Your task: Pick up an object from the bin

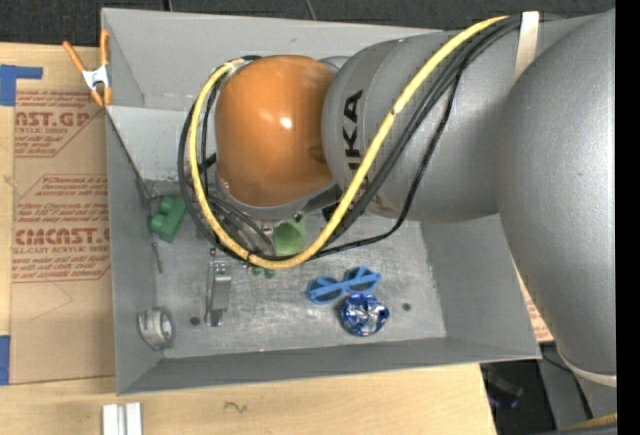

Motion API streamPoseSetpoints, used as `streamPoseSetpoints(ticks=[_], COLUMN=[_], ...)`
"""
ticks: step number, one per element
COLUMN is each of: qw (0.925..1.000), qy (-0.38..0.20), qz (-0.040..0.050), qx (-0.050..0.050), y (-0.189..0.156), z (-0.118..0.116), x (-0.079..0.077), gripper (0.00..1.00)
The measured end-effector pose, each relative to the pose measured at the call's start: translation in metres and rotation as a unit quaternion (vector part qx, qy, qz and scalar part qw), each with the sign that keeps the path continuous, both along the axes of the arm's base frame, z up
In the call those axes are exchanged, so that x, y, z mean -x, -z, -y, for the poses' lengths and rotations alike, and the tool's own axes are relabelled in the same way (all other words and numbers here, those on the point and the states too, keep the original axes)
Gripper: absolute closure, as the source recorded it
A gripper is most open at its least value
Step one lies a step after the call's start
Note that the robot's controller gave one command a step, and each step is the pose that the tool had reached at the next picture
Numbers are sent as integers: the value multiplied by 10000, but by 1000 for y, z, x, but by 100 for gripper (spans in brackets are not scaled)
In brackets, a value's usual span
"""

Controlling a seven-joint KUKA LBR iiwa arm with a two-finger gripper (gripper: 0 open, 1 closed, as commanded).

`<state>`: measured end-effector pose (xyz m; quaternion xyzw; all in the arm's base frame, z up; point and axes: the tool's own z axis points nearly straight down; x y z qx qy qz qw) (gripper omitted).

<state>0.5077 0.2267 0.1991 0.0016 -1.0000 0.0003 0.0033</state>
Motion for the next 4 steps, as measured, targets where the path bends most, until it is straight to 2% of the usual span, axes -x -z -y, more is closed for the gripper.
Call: streamPoseSetpoints(ticks=[1,2,3,4], qw=[9997,9974,9903,9739], qy=[264,-712,-1380,-2270], qz=[2,60,146,63], qx=[5,1,-30,9], y=[126,101,124,53], z=[-14,114,131,228], x=[-9,27,22,-14], gripper=[0,0,0,0])
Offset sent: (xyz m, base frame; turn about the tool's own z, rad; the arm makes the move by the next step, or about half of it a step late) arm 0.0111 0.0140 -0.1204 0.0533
